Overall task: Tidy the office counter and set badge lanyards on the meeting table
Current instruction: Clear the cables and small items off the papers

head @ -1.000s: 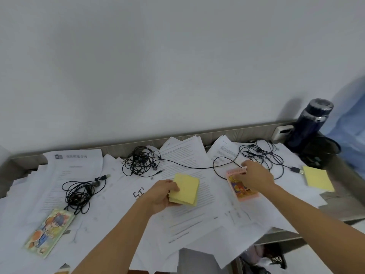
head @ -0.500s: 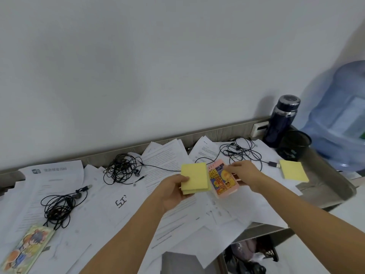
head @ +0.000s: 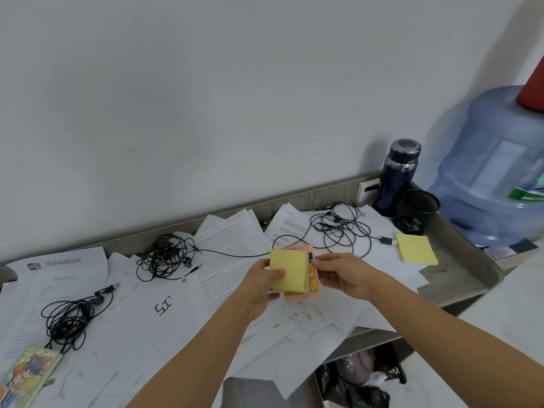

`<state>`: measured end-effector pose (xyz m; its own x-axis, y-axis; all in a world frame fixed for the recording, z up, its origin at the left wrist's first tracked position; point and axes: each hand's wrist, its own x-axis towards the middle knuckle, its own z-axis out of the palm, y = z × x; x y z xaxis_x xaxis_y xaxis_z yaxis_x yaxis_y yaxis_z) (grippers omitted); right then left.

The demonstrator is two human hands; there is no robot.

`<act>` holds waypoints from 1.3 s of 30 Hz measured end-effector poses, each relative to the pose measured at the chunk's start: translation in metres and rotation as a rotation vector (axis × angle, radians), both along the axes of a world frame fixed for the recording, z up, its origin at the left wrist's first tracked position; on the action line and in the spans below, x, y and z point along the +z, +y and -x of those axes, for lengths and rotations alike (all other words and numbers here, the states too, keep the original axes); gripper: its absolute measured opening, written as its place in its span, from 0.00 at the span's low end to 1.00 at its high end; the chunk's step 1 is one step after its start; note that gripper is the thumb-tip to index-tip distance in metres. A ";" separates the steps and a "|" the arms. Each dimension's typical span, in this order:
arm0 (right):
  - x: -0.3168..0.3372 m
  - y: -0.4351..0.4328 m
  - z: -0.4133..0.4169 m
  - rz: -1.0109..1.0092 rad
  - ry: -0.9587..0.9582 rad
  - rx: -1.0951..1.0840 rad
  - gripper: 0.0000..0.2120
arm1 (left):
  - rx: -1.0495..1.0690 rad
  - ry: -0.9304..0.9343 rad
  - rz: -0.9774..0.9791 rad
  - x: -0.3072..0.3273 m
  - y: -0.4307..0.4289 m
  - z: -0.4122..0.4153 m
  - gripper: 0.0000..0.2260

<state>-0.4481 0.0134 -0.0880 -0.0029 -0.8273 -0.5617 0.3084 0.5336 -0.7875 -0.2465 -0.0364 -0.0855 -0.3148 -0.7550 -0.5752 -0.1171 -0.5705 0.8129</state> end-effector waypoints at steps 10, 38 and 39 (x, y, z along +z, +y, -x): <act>0.004 0.023 0.068 0.113 0.735 0.099 0.09 | -0.005 0.273 -0.326 -0.007 0.019 0.039 0.16; 0.052 0.037 0.063 0.372 1.410 -0.099 0.14 | 0.165 0.436 -0.318 -0.003 0.031 -0.015 0.22; 0.061 0.034 0.038 0.423 1.239 -0.064 0.14 | 0.162 0.443 -0.320 -0.002 0.033 -0.029 0.25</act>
